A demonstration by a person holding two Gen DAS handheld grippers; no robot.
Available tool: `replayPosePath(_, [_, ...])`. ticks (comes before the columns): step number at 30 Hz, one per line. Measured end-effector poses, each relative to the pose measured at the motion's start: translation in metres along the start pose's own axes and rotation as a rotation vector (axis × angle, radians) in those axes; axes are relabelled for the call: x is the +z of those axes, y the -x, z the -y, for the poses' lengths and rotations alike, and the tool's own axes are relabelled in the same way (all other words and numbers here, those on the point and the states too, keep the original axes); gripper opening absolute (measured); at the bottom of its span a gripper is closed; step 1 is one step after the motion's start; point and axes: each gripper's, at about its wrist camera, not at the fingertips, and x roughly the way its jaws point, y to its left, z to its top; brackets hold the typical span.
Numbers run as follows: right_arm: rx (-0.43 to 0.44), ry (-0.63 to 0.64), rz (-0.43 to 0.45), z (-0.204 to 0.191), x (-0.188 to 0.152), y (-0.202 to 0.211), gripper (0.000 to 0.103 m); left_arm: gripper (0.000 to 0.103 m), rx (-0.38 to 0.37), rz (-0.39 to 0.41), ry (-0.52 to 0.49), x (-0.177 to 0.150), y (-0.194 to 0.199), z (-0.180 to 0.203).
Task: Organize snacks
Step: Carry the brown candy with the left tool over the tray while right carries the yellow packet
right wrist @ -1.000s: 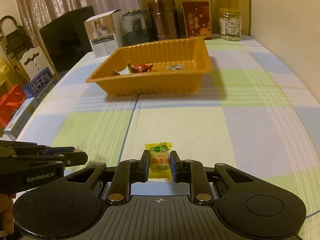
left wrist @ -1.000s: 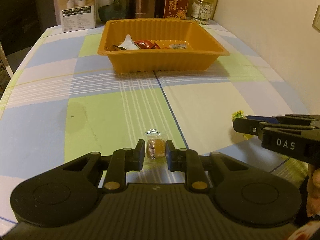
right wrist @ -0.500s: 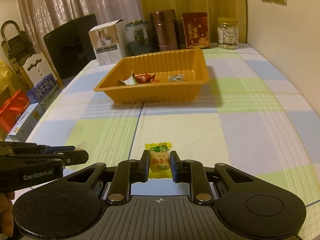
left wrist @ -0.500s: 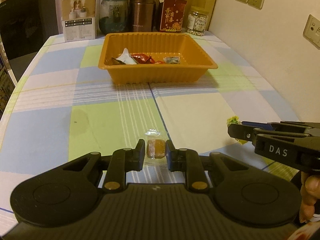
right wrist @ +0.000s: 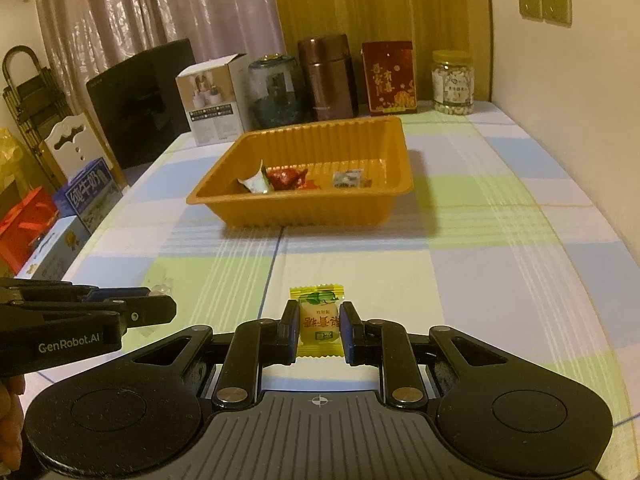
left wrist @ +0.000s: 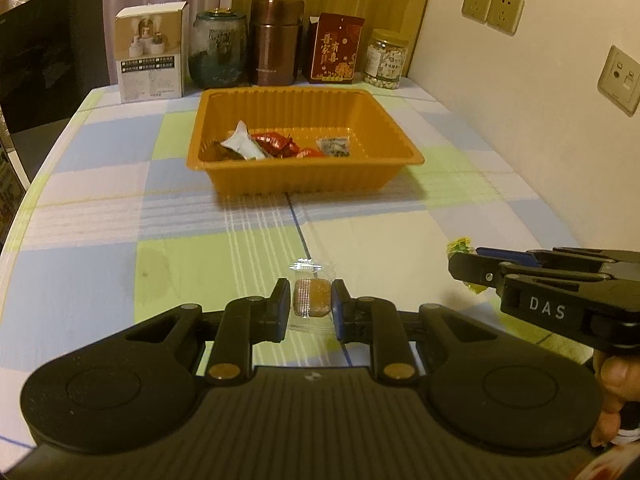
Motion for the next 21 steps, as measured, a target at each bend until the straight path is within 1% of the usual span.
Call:
replayPosePath(5, [0.001, 0.008, 0.024, 0.005, 0.021, -0.006, 0.021, 0.019, -0.004, 0.027, -0.005, 0.023, -0.004, -0.004])
replayPosePath(13, [-0.001, 0.026, 0.069, 0.013, 0.066, -0.021, 0.021, 0.019, -0.009, 0.065, -0.013, 0.068, -0.018, -0.014])
replayPosePath(21, [0.011, 0.022, 0.063, 0.021, 0.104, -0.046, 0.021, 0.019, -0.016, 0.068, -0.001, 0.103, -0.04, -0.024])
